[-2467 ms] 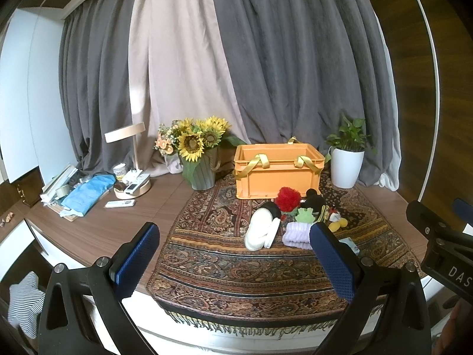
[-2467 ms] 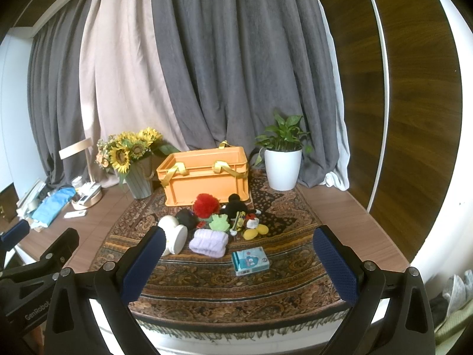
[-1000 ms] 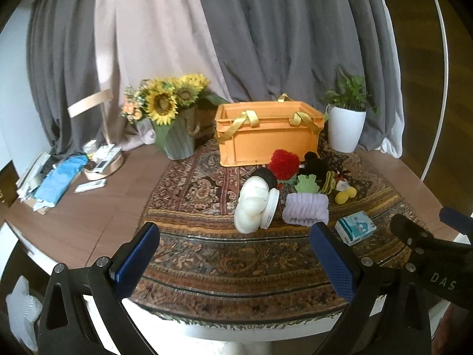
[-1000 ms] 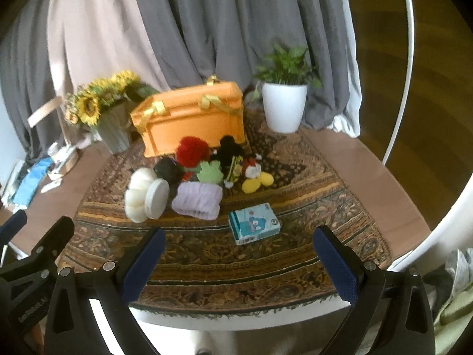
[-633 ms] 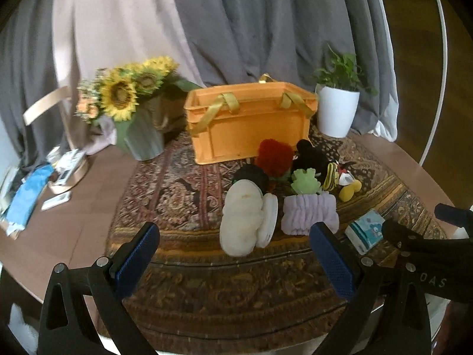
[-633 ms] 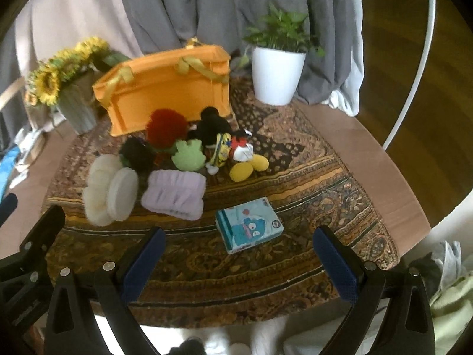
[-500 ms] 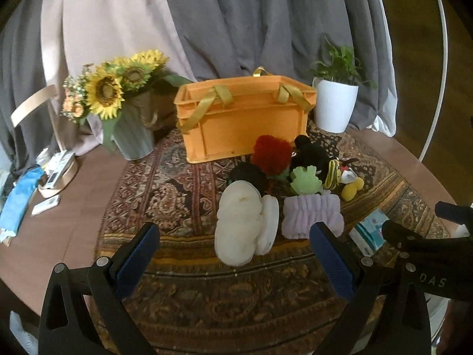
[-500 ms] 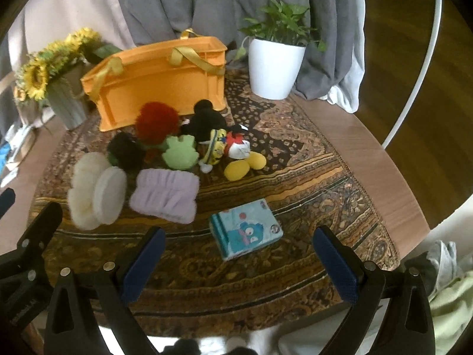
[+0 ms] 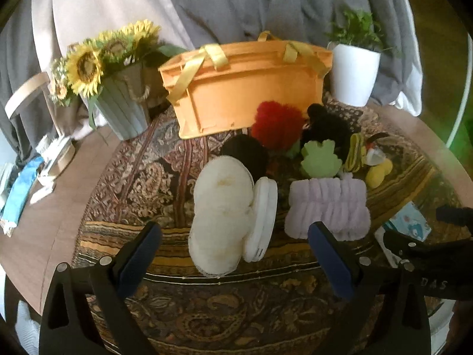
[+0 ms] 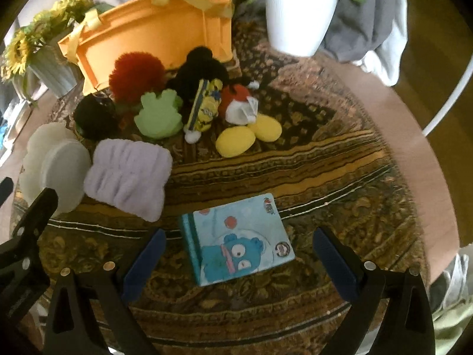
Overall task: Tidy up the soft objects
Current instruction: 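Move both tools down toward the soft items on the rug, then grasp the blue cloth book with the right tool while the left tool grasps the white round plush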
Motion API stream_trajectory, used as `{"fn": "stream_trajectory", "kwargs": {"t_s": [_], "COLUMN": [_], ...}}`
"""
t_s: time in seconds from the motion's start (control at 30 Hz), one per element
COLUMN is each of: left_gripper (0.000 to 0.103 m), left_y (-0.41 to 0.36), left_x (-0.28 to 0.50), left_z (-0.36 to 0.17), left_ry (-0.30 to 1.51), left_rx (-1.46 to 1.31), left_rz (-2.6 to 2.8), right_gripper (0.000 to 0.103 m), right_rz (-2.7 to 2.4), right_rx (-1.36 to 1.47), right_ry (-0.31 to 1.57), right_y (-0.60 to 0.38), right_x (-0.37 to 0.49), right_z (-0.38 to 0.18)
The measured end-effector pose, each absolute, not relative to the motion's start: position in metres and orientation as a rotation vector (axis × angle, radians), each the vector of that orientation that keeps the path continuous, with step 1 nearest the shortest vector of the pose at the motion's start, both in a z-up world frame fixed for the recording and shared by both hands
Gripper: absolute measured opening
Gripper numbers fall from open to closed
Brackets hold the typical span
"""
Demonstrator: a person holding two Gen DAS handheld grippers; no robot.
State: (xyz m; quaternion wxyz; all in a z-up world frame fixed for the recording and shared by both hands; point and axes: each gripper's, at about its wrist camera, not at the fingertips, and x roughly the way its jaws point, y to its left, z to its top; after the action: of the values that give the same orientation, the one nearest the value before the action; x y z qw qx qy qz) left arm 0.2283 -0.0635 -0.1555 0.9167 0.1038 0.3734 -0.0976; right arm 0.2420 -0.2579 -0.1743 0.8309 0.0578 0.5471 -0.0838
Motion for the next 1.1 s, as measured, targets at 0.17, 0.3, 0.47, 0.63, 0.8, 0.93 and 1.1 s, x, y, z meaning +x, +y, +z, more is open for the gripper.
{"fn": "stream_trajectory", "kwargs": {"t_s": [0.17, 0.3, 0.47, 0.63, 0.8, 0.93, 1.1], "left_gripper": [0.095, 0.088, 0.074, 0.063, 0.061, 0.060, 0.058], "left_y": [-0.067, -0.070, -0.071, -0.071, -0.069, -0.066, -0.061], "left_x": [0.243, 0.251, 0.256, 0.258, 0.258, 0.257, 0.254], "left_z": [-0.167, -0.175, -0.182, -0.184, -0.181, -0.179, -0.168], "left_ry": [0.821, 0.840, 0.849, 0.843, 0.842, 0.849, 0.843], "left_rx": [0.196, 0.199, 0.216, 0.229, 0.230, 0.222, 0.190], "left_rz": [-0.170, -0.163, -0.153, -0.149, -0.161, -0.175, -0.199], "right_gripper": [0.101, 0.101, 0.097, 0.079, 0.078, 0.078, 0.078], "right_rz": [-0.161, -0.160, -0.163, -0.133, -0.141, -0.139, -0.129], "right_rx": [0.101, 0.090, 0.087, 0.101, 0.100, 0.097, 0.091], "right_ry": [1.194, 1.213, 1.205, 1.214, 1.196, 1.158, 1.093], "right_y": [-0.259, -0.260, -0.260, -0.257, -0.254, -0.250, -0.246], "right_x": [0.250, 0.254, 0.255, 0.256, 0.253, 0.249, 0.247], "right_z": [-0.185, -0.193, -0.194, -0.196, -0.190, -0.176, -0.153]}}
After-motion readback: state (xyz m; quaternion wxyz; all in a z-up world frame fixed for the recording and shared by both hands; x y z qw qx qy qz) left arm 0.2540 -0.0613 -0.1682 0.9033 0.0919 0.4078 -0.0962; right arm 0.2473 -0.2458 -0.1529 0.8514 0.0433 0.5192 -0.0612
